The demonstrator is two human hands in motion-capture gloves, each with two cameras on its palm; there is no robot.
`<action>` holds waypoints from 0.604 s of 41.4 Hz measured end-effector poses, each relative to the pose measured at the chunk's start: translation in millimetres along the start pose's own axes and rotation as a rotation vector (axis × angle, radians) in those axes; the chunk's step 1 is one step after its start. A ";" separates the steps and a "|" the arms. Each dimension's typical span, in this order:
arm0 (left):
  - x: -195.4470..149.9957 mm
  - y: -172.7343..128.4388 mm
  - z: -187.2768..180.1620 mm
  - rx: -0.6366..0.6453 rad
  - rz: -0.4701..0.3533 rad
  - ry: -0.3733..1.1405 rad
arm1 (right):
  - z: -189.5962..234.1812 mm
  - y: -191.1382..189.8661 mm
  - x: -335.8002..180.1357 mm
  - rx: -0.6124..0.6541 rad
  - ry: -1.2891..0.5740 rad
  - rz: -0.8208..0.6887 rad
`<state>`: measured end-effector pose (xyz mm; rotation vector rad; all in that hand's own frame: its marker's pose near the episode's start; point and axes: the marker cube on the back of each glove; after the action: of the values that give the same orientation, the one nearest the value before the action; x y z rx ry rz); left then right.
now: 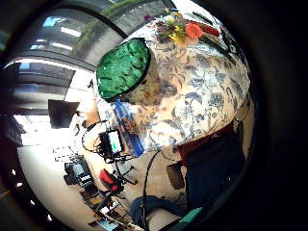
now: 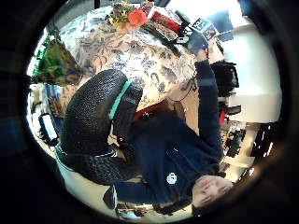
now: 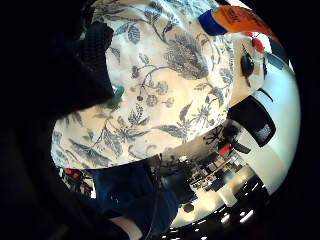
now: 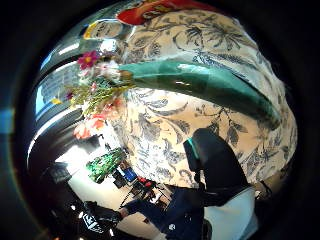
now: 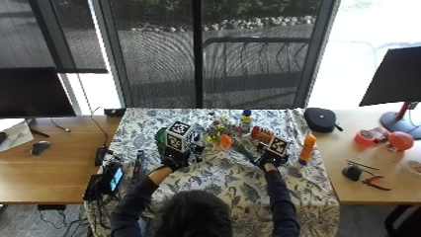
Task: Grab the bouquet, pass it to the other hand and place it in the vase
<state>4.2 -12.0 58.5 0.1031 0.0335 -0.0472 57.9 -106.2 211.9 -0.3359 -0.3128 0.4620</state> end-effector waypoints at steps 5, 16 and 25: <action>1.1 0.1 2.9 -0.026 0.009 -0.013 | 18.1 -11.0 6.4 0.047 0.014 0.114; -0.7 -1.3 8.9 -0.044 0.005 -0.008 | 51.2 -17.7 5.0 0.011 0.026 0.197; 0.9 -0.6 8.0 -0.036 0.006 -0.005 | 52.2 -18.9 -3.1 0.020 0.060 0.191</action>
<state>5.4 -13.4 66.4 0.0669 0.0287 -0.0409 43.3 -110.9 265.4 -0.3610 -0.2180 0.6405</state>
